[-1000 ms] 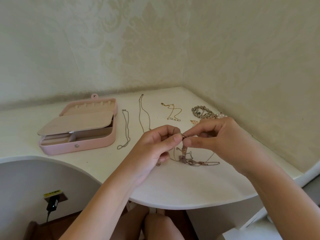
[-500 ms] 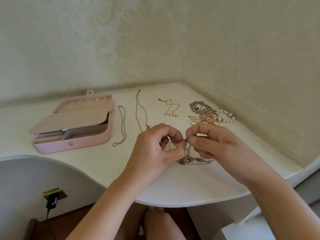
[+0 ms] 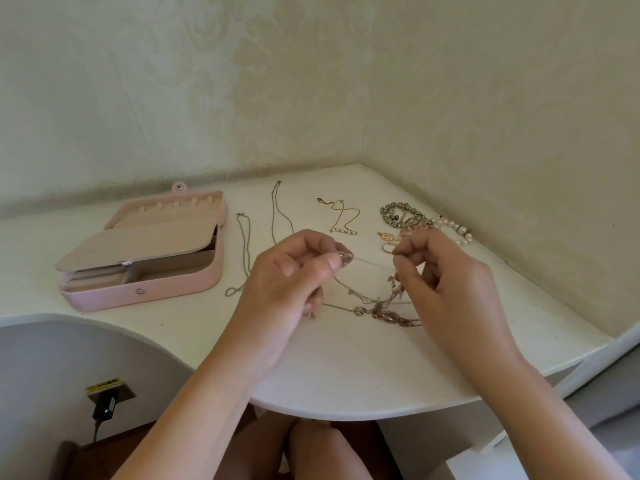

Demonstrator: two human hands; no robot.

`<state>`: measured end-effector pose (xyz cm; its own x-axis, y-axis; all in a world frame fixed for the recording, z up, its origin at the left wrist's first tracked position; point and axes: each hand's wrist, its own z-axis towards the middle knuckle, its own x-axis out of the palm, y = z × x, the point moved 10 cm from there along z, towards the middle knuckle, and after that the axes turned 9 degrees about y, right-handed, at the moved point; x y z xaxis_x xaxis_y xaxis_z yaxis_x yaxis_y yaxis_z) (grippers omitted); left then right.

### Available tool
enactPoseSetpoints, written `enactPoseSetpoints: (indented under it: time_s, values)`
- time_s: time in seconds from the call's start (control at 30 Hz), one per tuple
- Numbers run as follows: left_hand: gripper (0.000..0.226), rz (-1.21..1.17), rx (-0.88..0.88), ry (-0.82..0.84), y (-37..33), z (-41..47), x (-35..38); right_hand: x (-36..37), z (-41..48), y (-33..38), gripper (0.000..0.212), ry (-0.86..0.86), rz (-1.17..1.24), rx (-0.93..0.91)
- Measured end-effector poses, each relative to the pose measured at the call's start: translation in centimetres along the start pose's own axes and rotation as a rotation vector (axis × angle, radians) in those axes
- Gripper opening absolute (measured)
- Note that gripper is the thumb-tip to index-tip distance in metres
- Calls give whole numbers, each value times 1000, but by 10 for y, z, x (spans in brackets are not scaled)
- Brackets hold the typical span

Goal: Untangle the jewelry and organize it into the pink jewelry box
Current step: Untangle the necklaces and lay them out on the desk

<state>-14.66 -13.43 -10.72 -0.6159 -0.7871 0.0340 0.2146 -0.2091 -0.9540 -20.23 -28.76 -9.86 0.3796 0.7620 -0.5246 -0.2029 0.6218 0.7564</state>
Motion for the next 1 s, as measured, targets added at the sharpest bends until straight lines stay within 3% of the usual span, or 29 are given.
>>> enactPoseSetpoints:
  time_s: [0.1, 0.3, 0.47, 0.6, 0.83, 1.0]
  values:
    - [2, -226, -40, -10, 5, 1, -2, -8, 0, -7, 18, -26, -33, 23]
    - [5, -291, -111, -47, 12, 1, -5, -19, 10, -20, 18, -22, 40, 86]
    - [5, -370, -171, 2, 14, 1, 2, -17, 27, -16, 11, 178, -152, 100]
    - [4, -337, -216, 1, 19, 1, 3, 7, 28, -1, 36, 412, -175, 36]
    - [8, -407, -310, -75, 32, -1, -2, 38, 19, 45, 65, 477, -122, -319]
    - [6, -563, -350, -157, 39, -2, -7, 39, 24, 20, 71, 575, -246, -189]
